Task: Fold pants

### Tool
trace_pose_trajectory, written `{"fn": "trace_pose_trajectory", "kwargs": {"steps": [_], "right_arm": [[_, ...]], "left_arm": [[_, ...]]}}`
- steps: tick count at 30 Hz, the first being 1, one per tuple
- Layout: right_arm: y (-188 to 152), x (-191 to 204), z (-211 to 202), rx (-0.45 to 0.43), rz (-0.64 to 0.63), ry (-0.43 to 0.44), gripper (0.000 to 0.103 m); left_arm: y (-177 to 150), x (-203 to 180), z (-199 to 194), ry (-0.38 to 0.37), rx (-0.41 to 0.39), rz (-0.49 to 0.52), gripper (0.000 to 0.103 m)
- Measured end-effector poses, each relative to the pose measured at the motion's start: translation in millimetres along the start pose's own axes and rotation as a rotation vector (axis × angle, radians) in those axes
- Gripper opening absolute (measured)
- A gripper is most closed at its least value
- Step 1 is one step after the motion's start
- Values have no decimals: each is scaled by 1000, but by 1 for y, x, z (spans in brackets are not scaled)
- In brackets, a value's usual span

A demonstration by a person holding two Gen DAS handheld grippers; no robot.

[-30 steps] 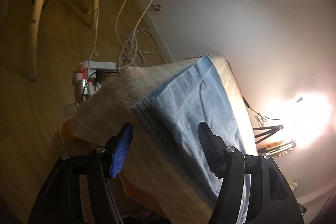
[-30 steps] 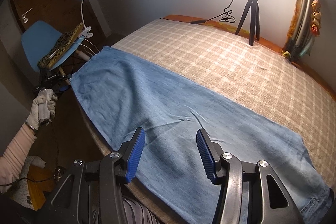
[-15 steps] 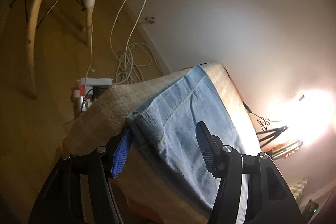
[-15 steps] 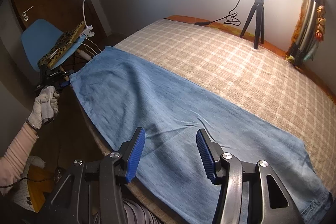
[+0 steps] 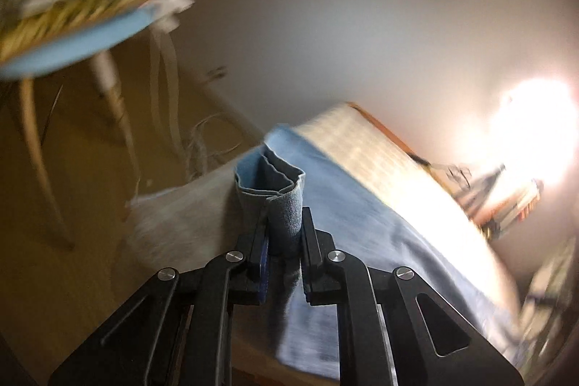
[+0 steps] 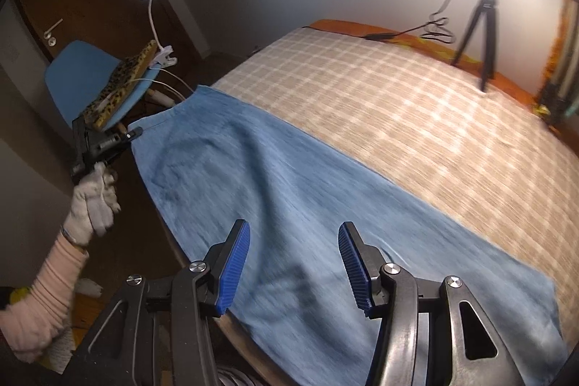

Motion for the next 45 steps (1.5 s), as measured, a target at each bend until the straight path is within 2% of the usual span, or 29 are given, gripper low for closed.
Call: {"fn": "trace_pose_trajectory", "kwargs": {"steps": [4, 8, 13, 16, 20, 23, 25, 28, 30, 31, 33, 34, 38, 45], "right_arm": [[40, 11, 27, 10, 10, 86, 58], [75, 27, 65, 39, 25, 191, 63], [94, 41, 126, 120, 92, 303, 66], [95, 46, 159, 166, 99, 296, 70], [98, 36, 191, 188, 143, 245, 71], [101, 29, 206, 190, 251, 332, 72], [107, 31, 217, 185, 301, 387, 72], [113, 35, 231, 184, 312, 385, 71], [115, 37, 238, 181, 307, 345, 57], [114, 37, 240, 185, 305, 327, 37], [111, 36, 239, 178, 303, 309, 24], [110, 34, 231, 158, 286, 295, 14], [108, 25, 193, 99, 252, 239, 6], [104, 4, 106, -2, 178, 102, 3]], "left_arm": [[-17, -54, -3, -33, -3, 199, 12], [-46, -94, 4, -88, 26, 313, 12], [-74, -117, 12, -149, 82, 361, 12], [-84, -126, 11, -165, 89, 390, 12], [-80, -122, 5, -190, 80, 358, 11], [-76, -119, -7, -222, 69, 329, 11], [-77, -121, -17, -235, 64, 343, 11], [-82, -127, -31, -258, 56, 382, 11], [-86, -132, -38, -269, 51, 400, 11], [-87, -133, -41, -281, 53, 399, 11], [-86, -133, -39, -296, 63, 387, 11], [-87, -136, -39, -308, 70, 386, 11], [-93, -151, -44, -341, 83, 405, 11], [-110, -195, -56, -452, 105, 425, 11]]}}
Point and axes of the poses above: each gripper's, at about its wrist camera, not at the fingertips, and z roughly the way its jaws point, x to its left, y to its top, the point moved 4 cm from there along z, roughly the way its jaws point, and after that the axes turned 2 degrees about y, right-handed, at the moved point
